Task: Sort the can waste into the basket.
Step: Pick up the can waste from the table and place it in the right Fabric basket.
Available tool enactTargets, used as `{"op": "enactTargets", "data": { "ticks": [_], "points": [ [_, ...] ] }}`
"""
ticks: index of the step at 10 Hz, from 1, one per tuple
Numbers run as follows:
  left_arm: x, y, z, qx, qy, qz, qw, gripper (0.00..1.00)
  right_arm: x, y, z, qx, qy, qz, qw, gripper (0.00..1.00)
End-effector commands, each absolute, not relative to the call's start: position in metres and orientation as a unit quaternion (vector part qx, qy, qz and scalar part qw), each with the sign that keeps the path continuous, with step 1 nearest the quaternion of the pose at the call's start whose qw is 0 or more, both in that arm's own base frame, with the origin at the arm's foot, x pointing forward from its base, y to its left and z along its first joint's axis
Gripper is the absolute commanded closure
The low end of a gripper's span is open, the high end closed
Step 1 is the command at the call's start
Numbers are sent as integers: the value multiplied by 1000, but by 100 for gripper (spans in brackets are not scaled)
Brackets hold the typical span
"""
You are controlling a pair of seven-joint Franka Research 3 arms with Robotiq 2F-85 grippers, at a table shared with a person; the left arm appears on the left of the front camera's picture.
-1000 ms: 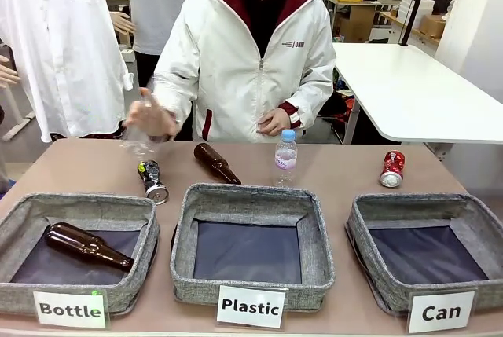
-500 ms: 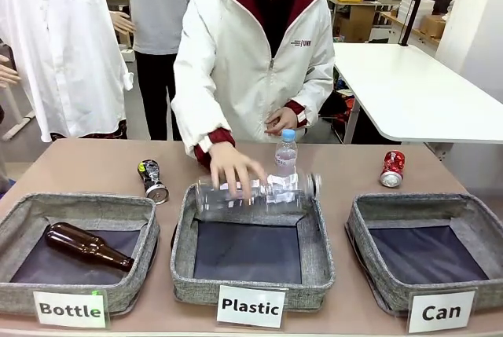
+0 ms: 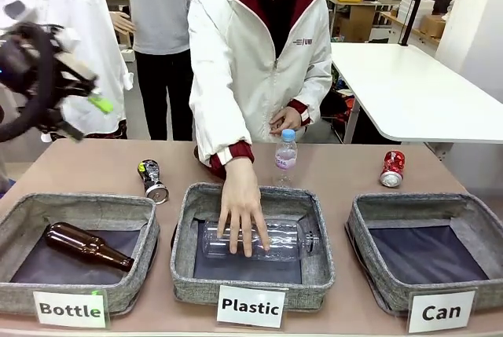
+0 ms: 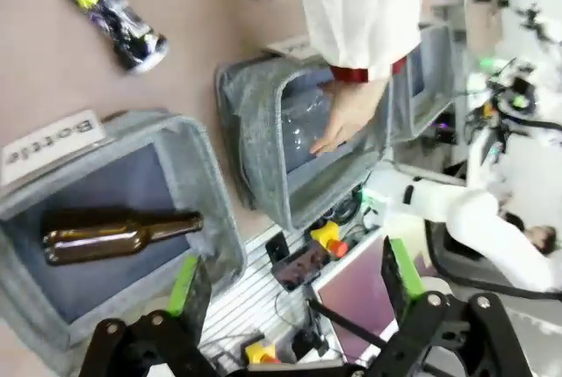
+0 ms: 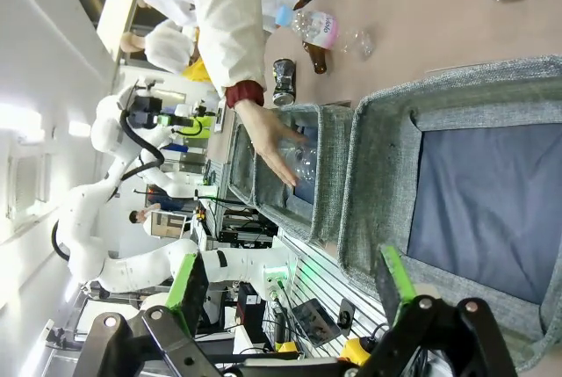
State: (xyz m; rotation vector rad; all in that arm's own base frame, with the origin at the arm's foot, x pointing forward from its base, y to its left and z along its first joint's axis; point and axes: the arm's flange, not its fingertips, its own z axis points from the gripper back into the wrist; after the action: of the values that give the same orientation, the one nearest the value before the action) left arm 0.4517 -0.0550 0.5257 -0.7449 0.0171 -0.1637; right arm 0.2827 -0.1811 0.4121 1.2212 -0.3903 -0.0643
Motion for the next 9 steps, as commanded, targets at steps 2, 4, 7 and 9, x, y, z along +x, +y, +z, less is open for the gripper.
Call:
{"op": "enactTargets", "data": {
  "ticks": [2,4,7,9],
  "points": [
    [467,10,541,-387,47,-80,918,0,285,-182,413,575,-197,-21,794,0],
    [407,100,535,-433,-16,-72,899,0,285,-182,413,575,-197,-21,794,0],
    [360,143,500,-470,-56,-28,880,0,285,-182,413,575,-197,-21,794,0],
    [382,90,502,-420,-58,5,906,0,285,-182,413,575,-197,-21,794,0]
  ]
}}
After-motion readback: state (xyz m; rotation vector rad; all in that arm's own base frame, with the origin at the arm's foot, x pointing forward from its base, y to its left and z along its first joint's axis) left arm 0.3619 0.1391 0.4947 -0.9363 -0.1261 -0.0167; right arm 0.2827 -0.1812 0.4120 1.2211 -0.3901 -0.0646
